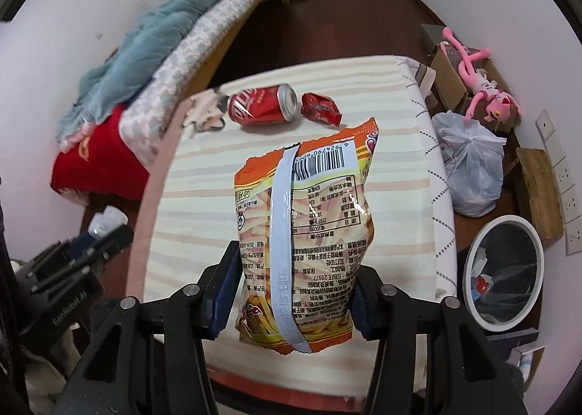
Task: Collect trash
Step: 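Carry the cup and snack bag over the bin and release them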
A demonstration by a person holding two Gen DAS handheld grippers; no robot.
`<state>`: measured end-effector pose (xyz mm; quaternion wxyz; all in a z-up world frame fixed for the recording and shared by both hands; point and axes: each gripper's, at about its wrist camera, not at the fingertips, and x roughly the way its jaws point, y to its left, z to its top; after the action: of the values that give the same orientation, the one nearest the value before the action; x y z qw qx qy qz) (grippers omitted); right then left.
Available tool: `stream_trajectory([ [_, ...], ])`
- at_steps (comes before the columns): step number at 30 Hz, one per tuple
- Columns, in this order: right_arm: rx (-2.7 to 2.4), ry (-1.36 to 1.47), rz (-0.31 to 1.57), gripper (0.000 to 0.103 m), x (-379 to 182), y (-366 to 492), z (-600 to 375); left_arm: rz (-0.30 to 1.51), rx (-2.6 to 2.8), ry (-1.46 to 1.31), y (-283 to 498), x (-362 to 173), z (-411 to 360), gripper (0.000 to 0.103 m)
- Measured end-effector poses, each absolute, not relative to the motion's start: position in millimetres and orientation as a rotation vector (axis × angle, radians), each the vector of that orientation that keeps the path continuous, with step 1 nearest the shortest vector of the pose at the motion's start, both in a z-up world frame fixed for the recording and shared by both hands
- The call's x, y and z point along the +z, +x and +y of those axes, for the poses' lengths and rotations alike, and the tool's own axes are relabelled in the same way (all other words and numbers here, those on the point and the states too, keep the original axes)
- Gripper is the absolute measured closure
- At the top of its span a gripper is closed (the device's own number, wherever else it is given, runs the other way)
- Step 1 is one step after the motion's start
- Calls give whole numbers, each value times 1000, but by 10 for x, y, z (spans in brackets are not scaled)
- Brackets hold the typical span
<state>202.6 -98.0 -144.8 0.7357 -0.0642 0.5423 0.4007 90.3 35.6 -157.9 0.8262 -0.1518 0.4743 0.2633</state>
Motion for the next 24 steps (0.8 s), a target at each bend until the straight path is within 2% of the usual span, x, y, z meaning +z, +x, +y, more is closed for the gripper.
stream_trajectory([
  [6,847,-71,1164,49,-1251,2072,-1531,995,465,-278,1074,-1467,-120,66],
  [12,711,3,1145,49,-1196,2399,-2313,995,316,-209,1640,-1458,-723,66],
  [20,466,84,1175,49,-1501,3060,-3492,1062,74,-111,2630,-1681,-1694,66],
  [24,361,116,1228,49,-1841,3391,-4003,1173,-87,-93,3239,-2013,-2228,66],
])
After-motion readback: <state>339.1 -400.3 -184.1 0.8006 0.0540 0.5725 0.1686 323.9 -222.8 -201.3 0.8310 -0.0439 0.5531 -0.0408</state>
